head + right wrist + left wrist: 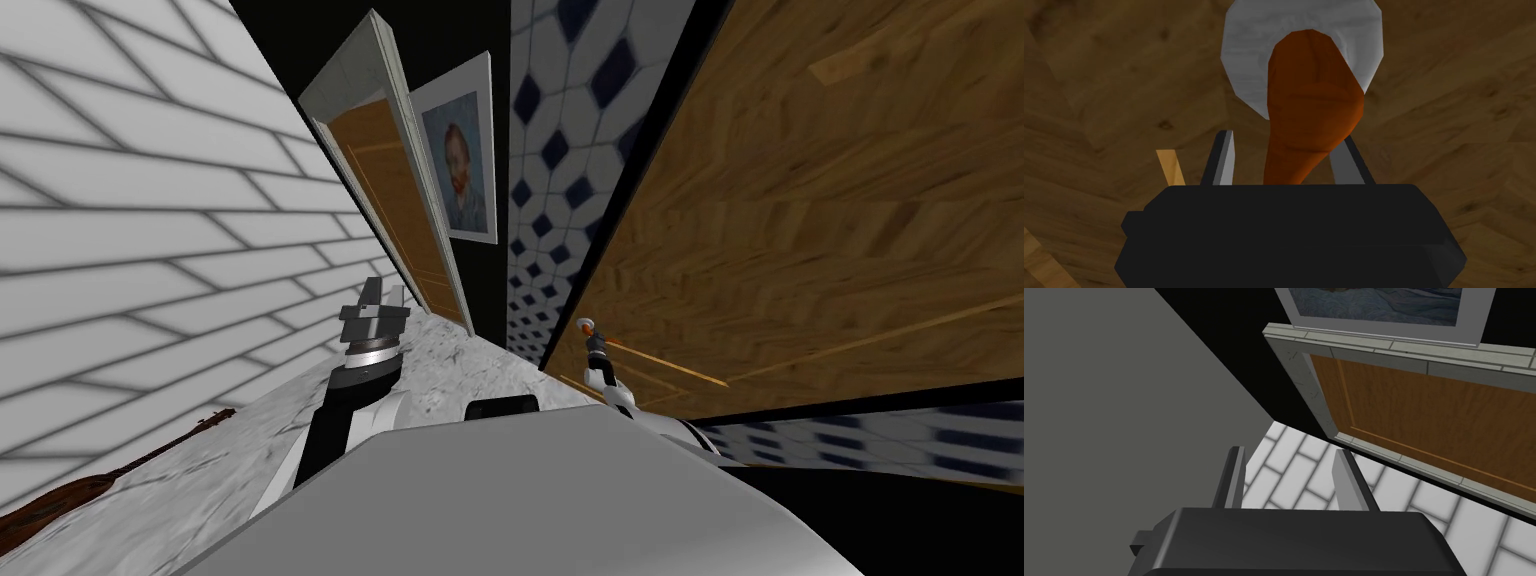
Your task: Pull the door open
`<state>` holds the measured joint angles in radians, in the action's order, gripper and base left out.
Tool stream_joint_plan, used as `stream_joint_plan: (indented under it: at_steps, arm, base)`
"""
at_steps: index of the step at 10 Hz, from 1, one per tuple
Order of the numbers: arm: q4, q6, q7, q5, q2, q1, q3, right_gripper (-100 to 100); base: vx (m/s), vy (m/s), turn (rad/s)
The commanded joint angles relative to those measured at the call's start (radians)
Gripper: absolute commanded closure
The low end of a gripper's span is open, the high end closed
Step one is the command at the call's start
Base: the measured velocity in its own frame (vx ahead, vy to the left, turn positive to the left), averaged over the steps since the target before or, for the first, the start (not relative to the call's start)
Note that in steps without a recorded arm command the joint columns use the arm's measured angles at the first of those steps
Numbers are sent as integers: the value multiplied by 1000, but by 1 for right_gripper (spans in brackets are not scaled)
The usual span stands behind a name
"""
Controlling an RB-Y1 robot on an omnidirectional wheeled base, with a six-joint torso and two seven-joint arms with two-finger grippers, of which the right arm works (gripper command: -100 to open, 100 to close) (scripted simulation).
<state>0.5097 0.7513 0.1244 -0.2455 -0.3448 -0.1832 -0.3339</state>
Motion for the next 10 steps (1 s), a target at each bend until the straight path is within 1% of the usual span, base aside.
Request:
stream_joint_plan:
  at_steps: [1,5,6,9,10]
  arm:
    - [0,0,0,0,0,1,0,100]
    - [0,0,0,0,0,1,0,100]
    - [0,-4,10,8,1,3,13,100]
    - [6,-4,24,19,0,2,33,100]
    - [10,-4,37,30,-1,1,51,100]
  base:
    - [-31,19,-12]
    - [-13,7,0]
    - [-136,-24,53]
    - [-180,-17,63]
    - [-183,-5,78]
